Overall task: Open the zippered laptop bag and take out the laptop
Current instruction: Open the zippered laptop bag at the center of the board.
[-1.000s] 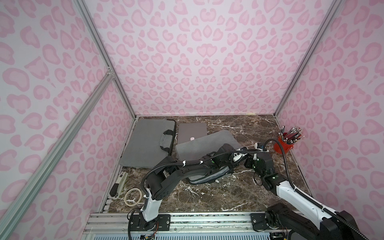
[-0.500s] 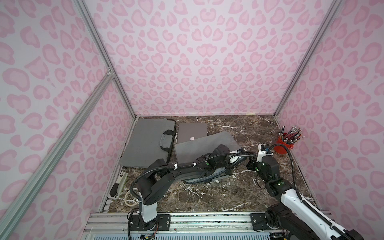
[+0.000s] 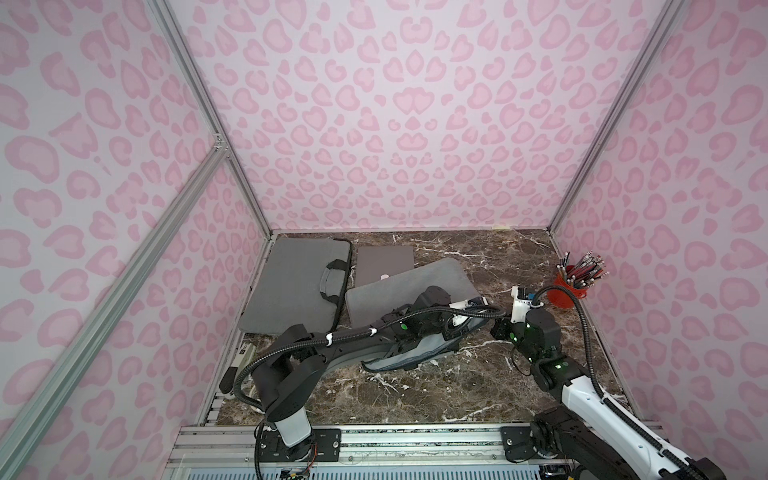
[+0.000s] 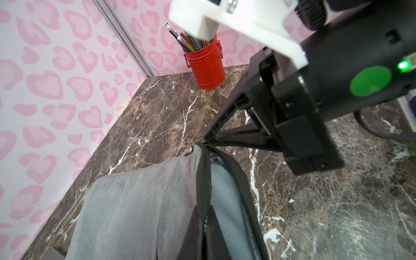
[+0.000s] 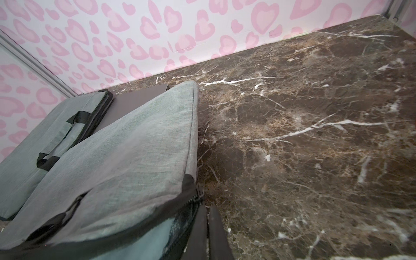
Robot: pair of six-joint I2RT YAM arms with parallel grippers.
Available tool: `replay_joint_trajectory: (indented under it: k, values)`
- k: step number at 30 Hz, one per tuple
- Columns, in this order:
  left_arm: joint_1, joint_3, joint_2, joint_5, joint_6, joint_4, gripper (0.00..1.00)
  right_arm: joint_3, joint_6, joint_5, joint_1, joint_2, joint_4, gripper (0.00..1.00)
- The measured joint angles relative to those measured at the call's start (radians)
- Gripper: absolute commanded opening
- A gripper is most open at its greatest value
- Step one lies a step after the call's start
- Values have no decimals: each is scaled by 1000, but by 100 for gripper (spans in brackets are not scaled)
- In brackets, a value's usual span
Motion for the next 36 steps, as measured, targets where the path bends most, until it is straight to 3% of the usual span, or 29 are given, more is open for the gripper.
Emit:
replay_joint_trajectory:
  k: [19, 25, 28, 31, 36]
  values:
    - [10, -22, -55, 13, 29, -50, 1, 56, -13, -154, -63, 172, 78, 0]
    - [25, 132, 47, -23, -28, -113, 1, 93, 10, -119, -88, 234, 84, 0]
    - [25, 262, 135, -44, -54, -167, 1, 122, 25, -66, -105, 263, 70, 11]
    - [28, 415, 235, -53, -84, -224, 1, 146, 48, 42, -130, 277, 25, 32]
    - [56, 669, 393, -66, -169, -330, 1, 171, 76, 158, -164, 280, -75, 44]
